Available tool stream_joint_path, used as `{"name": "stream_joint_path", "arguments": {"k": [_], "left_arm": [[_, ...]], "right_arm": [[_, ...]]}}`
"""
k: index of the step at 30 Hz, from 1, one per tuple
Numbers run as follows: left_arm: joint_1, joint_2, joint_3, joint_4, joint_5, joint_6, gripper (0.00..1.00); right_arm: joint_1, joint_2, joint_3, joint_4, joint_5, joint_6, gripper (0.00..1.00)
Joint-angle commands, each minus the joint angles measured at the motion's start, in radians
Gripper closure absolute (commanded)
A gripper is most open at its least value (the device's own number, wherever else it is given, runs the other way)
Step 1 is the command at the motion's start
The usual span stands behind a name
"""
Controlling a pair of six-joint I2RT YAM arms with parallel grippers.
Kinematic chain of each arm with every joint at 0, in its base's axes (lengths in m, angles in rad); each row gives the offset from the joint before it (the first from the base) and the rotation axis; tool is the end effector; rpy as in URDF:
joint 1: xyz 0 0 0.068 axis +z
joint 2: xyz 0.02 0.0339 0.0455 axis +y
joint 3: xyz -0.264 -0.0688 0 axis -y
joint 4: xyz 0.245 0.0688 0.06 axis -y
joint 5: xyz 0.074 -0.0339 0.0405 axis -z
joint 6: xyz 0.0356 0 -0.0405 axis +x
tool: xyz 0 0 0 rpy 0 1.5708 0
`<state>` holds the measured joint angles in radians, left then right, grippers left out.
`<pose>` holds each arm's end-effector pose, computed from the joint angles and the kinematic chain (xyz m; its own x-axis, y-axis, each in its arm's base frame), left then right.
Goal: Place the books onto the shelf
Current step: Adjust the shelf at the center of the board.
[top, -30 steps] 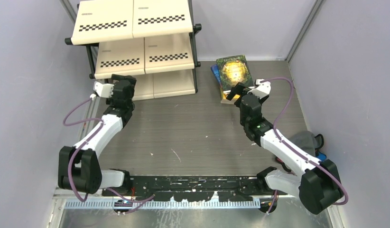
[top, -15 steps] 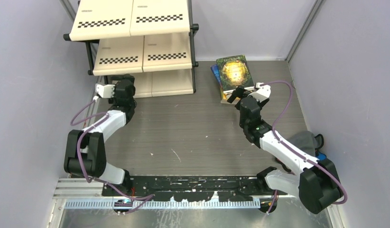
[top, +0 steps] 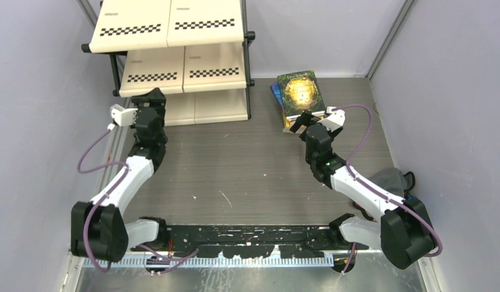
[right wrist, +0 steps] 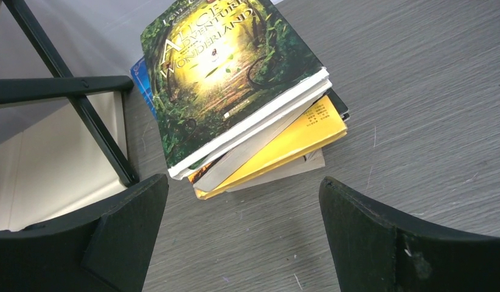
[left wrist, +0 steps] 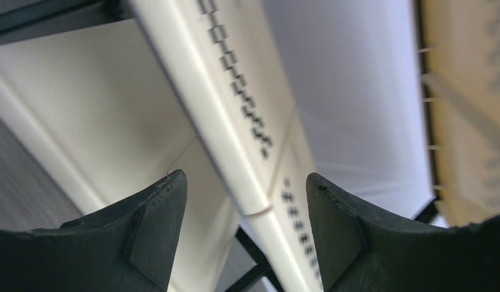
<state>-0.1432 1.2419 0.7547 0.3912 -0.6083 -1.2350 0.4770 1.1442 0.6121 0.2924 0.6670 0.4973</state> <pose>0.2821 -0.0201 0.2918 0.3897 -0.8390 -0.3797 -0.2365 0.3073 -0.9218 0.2334 0.0959 0.2570 -0.1028 0.3688 -0.9238 0.2528 0.9079 0.3343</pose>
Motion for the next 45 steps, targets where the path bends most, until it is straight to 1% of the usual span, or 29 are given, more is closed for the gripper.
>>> {"name": "stream_joint_path", "arguments": {"k": [1,4,8,15,19,23,26,30,35,38,41,45], "left_arm": [[-0.009,-0.065,-0.001,0.031,-0.021,0.070,0.27],[0.000,0.002,0.021,0.071,-0.009,0.083,0.26],[0.012,0.087,0.054,0.087,0.023,0.062,0.25],[0.019,0.204,0.099,0.207,-0.003,0.062,0.23],[0.022,0.221,0.106,0.259,0.003,0.062,0.23],[0.022,0.170,0.071,0.250,0.027,0.037,0.24],[0.024,0.170,0.069,0.281,0.012,0.052,0.23],[0.041,0.224,0.104,0.300,0.016,0.059,0.23],[0.058,0.334,0.143,0.393,0.022,0.052,0.24],[0.067,0.397,0.159,0.467,0.025,0.029,0.29],[0.077,0.461,0.169,0.568,0.034,0.021,0.44],[0.083,0.482,0.166,0.600,0.037,0.001,0.61]], "right_arm": [[0.004,0.010,-0.001,0.070,-0.003,0.035,0.01],[0.005,0.016,0.003,0.071,-0.006,0.051,0.01],[0.004,0.011,0.011,0.066,-0.004,0.055,0.01],[0.004,0.029,0.028,0.074,-0.007,0.034,0.01],[0.005,0.038,0.031,0.076,-0.003,0.021,0.01],[0.005,0.039,0.020,0.081,0.000,0.026,0.01],[0.004,0.048,0.017,0.086,-0.006,0.031,0.01],[0.004,0.050,0.023,0.085,-0.008,0.032,0.01],[0.004,0.053,0.030,0.086,-0.002,0.016,0.01],[0.004,0.065,0.038,0.093,-0.001,0.009,0.01],[0.004,0.079,0.041,0.103,-0.001,0.010,0.01],[0.004,0.092,0.037,0.116,-0.004,0.012,0.02]]}}
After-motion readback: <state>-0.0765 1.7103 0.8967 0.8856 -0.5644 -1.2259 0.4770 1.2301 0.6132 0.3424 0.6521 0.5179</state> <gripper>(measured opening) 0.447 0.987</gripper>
